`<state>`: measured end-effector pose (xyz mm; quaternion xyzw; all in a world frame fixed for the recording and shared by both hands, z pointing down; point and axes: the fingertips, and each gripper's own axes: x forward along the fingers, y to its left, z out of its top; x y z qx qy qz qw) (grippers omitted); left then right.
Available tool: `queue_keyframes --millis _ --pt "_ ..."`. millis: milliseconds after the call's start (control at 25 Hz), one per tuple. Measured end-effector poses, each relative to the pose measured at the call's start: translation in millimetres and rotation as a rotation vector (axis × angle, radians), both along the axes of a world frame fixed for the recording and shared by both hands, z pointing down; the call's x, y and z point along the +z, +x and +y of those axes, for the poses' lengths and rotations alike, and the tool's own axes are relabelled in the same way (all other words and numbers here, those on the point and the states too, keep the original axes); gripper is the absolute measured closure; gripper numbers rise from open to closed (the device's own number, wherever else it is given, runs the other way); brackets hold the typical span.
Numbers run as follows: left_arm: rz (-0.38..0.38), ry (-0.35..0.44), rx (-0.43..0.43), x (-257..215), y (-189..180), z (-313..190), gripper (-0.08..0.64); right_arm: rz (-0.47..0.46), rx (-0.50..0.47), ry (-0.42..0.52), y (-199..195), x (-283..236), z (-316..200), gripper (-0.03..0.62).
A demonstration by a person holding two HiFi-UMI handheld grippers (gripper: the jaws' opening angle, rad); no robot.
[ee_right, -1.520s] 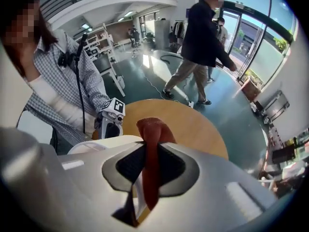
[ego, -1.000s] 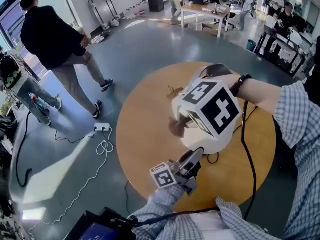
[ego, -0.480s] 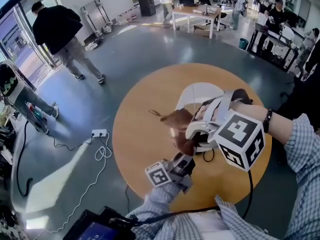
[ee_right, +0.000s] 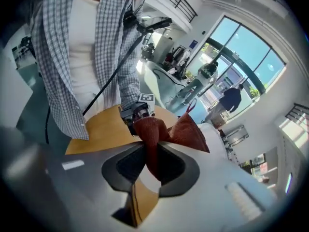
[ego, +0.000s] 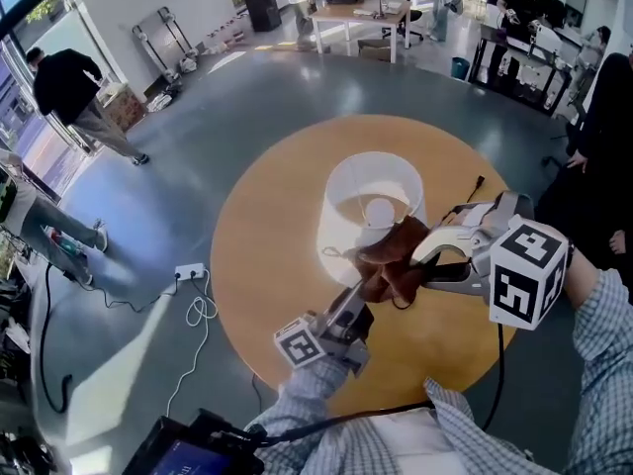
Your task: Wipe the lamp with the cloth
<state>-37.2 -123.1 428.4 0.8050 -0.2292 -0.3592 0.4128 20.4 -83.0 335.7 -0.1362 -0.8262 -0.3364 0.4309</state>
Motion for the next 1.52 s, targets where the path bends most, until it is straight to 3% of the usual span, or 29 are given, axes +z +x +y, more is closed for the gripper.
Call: queue_keyframes --millis 200,360,720,920,1080,1320,1520 --pt "0.007 0.0 0.007 -2.0 0.5 1.2 0.422 -0.08 0.166 -0.069 30.6 11.1 -6.1 0.525" --pt "0.016 0.009 0.023 0.9 -8.8 6.6 0.418 -0.188 0.305 -0.146 33.3 31.7 -4.5 0.525" --pt "-0.159 0.015 0.018 11.7 -13.9 23.7 0.41 -0.536 0.619 -0.304 33.2 48.8 -6.1 0.525" --pt "-0.408 0.094 -0.026 0.8 -45.9 30.4 0.387 -0.698 0.718 -0.386 36.3 46.1 -8.0 0.525" --pt "-0.618 0.227 -0.047 -33.4 -71.5 25.7 0.383 -0.732 0.754 -0.406 40.9 49.4 -13.0 0.525" --pt "-0.983 0.495 0.06 -90.7 -58.0 19.2 0.335 -0.751 0.749 -0.405 42.2 42.5 -12.1 0.525" --pt "-1.369 0.698 0.221 -104.5 -39.8 2.1 0.309 -0.763 0.747 -0.422 42.3 42.5 -13.6 0.524"
